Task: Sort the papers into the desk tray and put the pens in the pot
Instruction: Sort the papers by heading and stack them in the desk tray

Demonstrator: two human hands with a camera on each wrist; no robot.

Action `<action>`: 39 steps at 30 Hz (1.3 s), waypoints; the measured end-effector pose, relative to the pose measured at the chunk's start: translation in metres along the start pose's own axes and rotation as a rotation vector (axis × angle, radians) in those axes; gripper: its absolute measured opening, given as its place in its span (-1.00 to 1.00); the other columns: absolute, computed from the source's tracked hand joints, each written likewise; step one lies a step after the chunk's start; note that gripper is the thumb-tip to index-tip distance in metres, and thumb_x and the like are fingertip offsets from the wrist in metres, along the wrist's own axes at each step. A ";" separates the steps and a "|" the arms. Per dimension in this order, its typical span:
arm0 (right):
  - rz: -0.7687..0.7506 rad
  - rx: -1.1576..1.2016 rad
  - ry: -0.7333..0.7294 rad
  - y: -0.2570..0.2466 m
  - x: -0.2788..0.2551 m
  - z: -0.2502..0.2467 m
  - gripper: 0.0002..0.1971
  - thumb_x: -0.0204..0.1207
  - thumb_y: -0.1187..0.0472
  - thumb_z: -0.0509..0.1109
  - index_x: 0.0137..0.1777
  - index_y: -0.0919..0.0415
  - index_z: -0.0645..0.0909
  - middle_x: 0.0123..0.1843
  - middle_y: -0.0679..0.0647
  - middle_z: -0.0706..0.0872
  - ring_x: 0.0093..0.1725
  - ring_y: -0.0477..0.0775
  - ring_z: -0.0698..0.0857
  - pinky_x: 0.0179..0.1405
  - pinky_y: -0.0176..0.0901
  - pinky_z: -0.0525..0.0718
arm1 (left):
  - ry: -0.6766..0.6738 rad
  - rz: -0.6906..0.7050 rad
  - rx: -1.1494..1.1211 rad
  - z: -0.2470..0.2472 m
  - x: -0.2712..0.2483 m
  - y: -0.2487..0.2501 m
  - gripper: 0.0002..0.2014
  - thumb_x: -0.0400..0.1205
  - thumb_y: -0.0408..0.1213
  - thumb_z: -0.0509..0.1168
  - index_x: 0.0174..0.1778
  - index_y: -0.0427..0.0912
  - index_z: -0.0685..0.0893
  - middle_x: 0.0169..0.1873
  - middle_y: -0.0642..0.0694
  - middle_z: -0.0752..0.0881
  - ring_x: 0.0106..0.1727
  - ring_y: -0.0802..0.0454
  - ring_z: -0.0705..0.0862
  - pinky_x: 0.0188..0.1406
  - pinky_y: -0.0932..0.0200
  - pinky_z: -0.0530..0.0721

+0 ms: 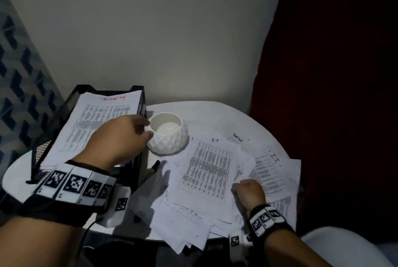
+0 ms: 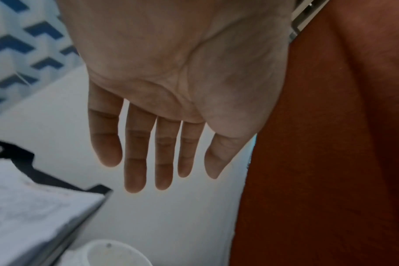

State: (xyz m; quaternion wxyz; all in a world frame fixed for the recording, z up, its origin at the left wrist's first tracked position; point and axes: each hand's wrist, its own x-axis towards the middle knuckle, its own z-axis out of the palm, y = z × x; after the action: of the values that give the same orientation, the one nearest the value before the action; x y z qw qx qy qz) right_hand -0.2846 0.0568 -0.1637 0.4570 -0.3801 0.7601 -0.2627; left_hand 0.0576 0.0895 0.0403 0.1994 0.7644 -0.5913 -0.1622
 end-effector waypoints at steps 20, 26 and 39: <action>-0.053 0.184 0.258 -0.011 -0.009 -0.010 -0.72 0.72 0.35 0.32 0.33 0.22 0.76 0.08 0.19 0.83 -0.04 0.26 0.77 -0.07 -0.13 0.72 | -0.284 -0.035 -0.203 0.083 0.015 -0.001 -0.92 0.60 -0.05 0.44 -0.03 0.11 0.79 -0.14 0.16 0.84 -0.03 0.12 0.80 0.10 0.12 0.75; -0.068 0.732 -0.032 -0.065 -0.040 -0.026 -0.63 0.73 0.47 0.26 0.42 0.20 0.70 0.20 0.37 0.84 -0.06 0.32 0.78 -0.41 0.00 0.76 | -0.426 0.006 -0.312 0.085 0.015 0.001 -0.41 0.66 0.13 0.35 0.60 0.04 0.49 0.28 0.00 0.78 0.20 -0.01 0.76 0.36 0.02 0.64; -0.047 0.504 -0.193 -0.046 -0.054 0.025 -0.88 0.67 0.28 0.47 0.04 0.05 0.80 0.02 0.05 0.87 -0.06 0.06 0.79 -0.15 -0.07 0.69 | -0.192 -0.207 -0.895 0.047 0.023 -0.010 -0.92 0.69 -0.39 0.35 -0.11 -0.23 0.64 -0.47 -0.13 0.58 -0.48 -0.06 0.56 -0.40 0.11 0.53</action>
State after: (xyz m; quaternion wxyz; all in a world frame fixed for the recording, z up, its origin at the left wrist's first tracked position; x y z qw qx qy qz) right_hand -0.2311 0.0728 -0.1135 0.6016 -0.2950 0.6145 -0.4166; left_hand 0.0484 0.0642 -0.0057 0.4364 0.6399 -0.3996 -0.4904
